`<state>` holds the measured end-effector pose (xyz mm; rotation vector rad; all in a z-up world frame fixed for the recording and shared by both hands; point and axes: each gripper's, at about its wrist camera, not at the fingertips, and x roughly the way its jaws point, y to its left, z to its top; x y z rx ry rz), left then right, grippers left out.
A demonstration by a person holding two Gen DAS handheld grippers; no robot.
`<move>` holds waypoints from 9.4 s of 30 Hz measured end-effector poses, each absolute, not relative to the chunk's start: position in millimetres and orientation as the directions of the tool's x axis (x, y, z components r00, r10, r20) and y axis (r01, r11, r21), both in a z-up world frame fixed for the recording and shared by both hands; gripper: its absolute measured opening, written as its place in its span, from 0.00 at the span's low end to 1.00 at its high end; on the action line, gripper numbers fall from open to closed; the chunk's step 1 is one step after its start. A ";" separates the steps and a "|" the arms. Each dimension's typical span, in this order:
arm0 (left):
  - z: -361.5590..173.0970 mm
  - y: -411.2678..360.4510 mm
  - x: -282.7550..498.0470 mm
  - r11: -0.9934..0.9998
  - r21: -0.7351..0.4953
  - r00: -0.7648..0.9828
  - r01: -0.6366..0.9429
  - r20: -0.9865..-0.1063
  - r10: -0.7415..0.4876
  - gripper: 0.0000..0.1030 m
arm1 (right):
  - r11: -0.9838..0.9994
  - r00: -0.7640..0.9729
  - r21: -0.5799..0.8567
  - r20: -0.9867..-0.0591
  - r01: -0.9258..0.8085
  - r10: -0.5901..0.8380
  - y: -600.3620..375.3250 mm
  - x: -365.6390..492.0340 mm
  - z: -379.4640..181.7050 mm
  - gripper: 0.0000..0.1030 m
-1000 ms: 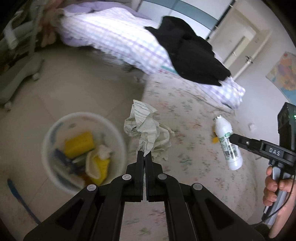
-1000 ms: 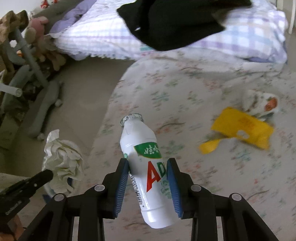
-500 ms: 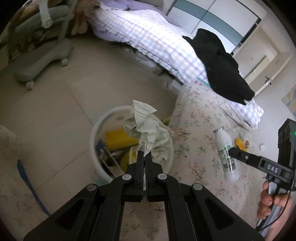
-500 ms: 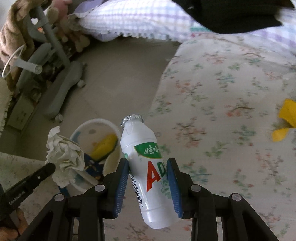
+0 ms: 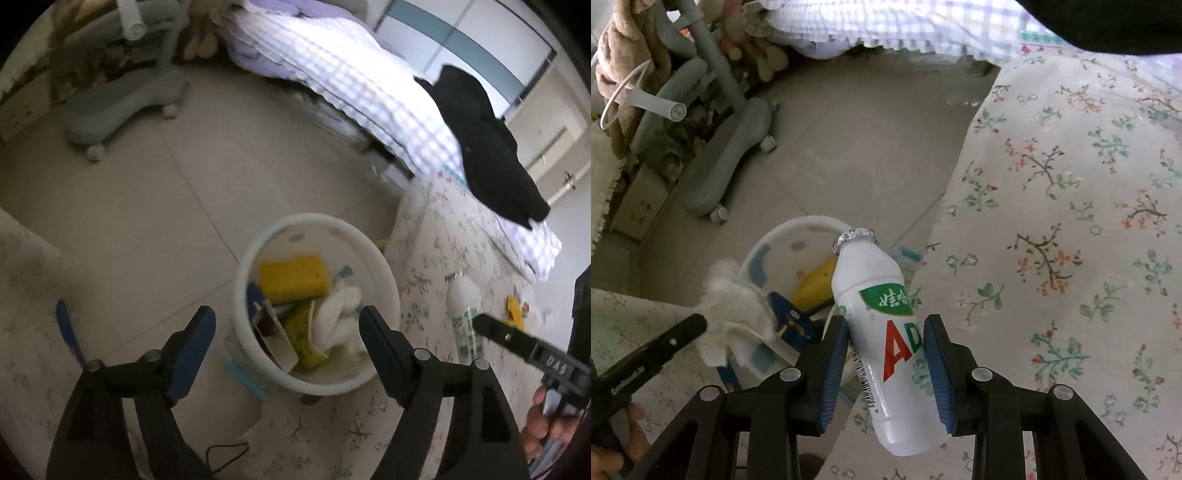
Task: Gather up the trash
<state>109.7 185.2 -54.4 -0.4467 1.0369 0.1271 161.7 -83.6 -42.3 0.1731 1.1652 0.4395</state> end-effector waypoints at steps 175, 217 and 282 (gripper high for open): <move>-35.9 168.2 112.7 0.949 -0.240 0.590 -0.205 -0.804 -0.076 0.13 | 0.882 0.461 0.419 -0.753 -0.215 0.470 -157.5 156.6 -4.8 0.10; -17.2 111.4 52.2 0.975 -0.085 0.476 -0.205 -0.879 0.023 0.98 | 0.927 0.382 0.351 -0.845 -0.133 0.375 -114.2 147.7 -16.4 0.70; 3.6 41.4 2.3 0.993 -0.028 0.577 -0.112 -0.816 0.042 0.98 | 0.994 0.618 0.083 -0.786 0.075 0.019 -195.1 15.5 9.1 0.90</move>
